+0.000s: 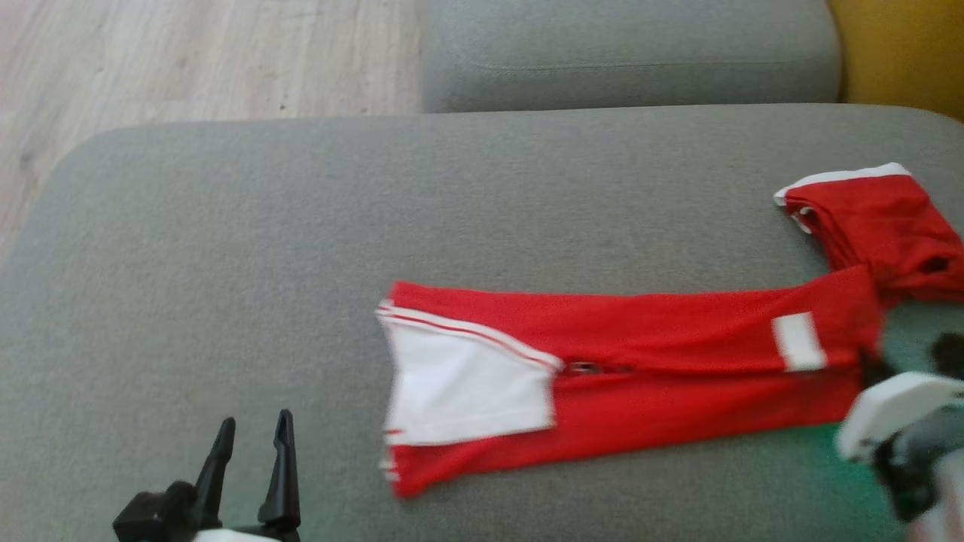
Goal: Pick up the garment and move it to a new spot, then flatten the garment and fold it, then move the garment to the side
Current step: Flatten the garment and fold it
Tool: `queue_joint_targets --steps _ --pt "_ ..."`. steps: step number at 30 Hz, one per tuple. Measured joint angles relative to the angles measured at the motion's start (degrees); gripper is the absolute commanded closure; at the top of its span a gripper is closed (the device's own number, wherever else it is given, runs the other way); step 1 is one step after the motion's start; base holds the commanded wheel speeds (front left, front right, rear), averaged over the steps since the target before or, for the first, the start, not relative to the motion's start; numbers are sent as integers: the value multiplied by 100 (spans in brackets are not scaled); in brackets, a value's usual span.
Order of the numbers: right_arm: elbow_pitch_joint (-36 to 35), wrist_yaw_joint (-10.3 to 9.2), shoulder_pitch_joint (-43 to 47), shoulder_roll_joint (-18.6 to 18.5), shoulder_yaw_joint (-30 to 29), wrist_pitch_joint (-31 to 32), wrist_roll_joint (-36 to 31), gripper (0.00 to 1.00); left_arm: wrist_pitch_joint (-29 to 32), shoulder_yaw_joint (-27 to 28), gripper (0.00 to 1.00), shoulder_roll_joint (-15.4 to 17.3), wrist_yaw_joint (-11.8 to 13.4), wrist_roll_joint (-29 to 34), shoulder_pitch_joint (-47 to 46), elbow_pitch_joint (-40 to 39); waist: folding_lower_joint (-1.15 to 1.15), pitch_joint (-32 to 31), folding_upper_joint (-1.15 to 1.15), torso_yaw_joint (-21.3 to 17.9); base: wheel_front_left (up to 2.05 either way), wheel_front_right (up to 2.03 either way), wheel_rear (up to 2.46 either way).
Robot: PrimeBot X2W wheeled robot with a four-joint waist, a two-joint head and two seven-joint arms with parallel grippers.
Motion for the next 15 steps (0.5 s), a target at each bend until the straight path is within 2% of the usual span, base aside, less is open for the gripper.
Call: queue_joint_targets --steps 3,6,11,12,15 --pt "-371 0 79 -214 -266 79 4 100 16 -22 0 -25 0 4 0 2 0 -46 0 -98 0 0 0" --pt "-675 0 280 -203 -367 229 107 100 16 -43 0 -42 -1 4 0 14 0 -89 0 -179 0 0 0" --pt "-1211 0 521 55 -282 478 233 100 24 -114 0 -49 -5 75 -3 71 0 -162 0 -211 0 0 0" --pt "-1527 0 572 226 -122 630 383 100 55 -172 0 -49 -8 89 -4 119 0 -197 0 -173 0 0 0" --pt "-2033 0 667 437 235 887 543 100 89 -201 0 -31 -2 155 -5 145 0 -248 0 -76 0 0 0"
